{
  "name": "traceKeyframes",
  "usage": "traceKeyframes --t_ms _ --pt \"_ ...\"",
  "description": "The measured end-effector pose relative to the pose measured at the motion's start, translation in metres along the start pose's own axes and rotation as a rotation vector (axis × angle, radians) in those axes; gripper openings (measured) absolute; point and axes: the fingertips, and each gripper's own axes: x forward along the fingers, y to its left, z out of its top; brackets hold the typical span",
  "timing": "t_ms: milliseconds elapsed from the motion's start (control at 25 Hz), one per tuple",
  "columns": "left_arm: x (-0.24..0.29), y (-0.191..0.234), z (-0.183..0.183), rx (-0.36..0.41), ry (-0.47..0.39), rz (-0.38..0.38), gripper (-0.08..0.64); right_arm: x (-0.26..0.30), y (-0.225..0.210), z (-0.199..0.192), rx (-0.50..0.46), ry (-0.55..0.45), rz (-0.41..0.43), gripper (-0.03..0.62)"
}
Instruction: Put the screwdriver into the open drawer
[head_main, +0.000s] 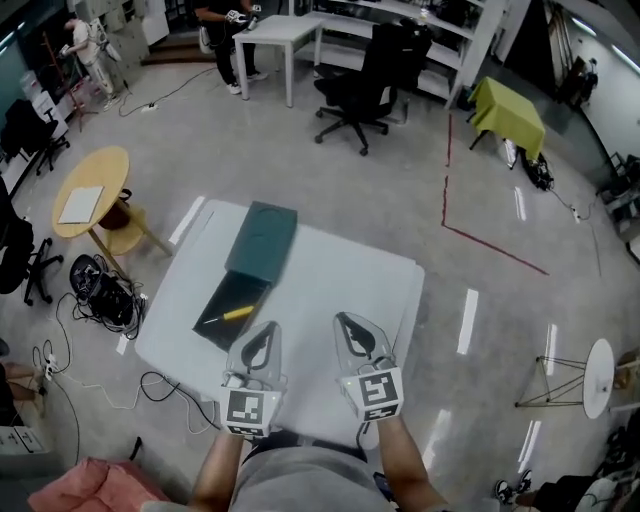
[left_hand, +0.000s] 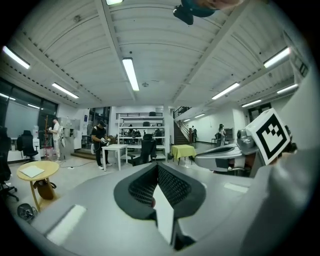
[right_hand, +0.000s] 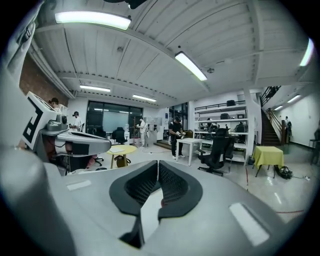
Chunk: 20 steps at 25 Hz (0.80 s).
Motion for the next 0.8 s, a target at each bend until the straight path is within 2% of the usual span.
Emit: traceKeyframes --t_ms 480,800 --pt "0.032 -0.076 0.008 0.026 -0.012 -0.229 0.012 -0.064 -0.056 -0.015 0.047 -0.005 -0.239 0.003" --pt "0.041 -0.117 0.006 0.047 0.002 -0.331 0.011 -0.102 -0.078 -0.025 0.071 0.004 -0.346 0.003"
